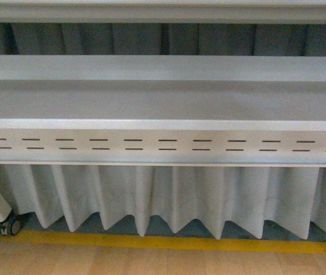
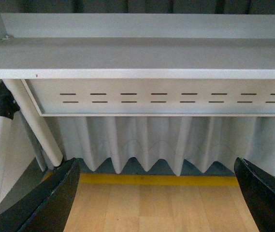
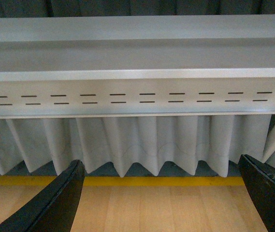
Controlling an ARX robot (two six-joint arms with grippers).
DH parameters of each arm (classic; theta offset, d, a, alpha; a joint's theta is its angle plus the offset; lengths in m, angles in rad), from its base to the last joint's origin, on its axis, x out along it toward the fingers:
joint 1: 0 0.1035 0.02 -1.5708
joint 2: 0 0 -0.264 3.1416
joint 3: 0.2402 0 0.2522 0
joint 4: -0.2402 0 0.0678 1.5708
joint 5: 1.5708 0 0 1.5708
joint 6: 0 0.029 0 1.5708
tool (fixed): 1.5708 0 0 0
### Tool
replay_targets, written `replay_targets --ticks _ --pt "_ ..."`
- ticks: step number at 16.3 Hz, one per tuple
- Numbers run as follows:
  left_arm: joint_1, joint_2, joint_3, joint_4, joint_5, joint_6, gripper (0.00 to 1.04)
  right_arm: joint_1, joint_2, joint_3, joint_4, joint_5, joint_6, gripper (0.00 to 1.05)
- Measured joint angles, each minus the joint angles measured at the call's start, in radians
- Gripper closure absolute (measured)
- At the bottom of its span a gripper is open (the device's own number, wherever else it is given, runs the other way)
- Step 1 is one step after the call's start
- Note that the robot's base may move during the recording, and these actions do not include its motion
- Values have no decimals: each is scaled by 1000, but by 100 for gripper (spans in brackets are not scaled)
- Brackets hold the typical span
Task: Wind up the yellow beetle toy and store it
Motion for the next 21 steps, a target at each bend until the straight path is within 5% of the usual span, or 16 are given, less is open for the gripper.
replay_targets --ticks 21 --pt "0 0 0 0 0 0 7 0 0 0 0 0 0 7"
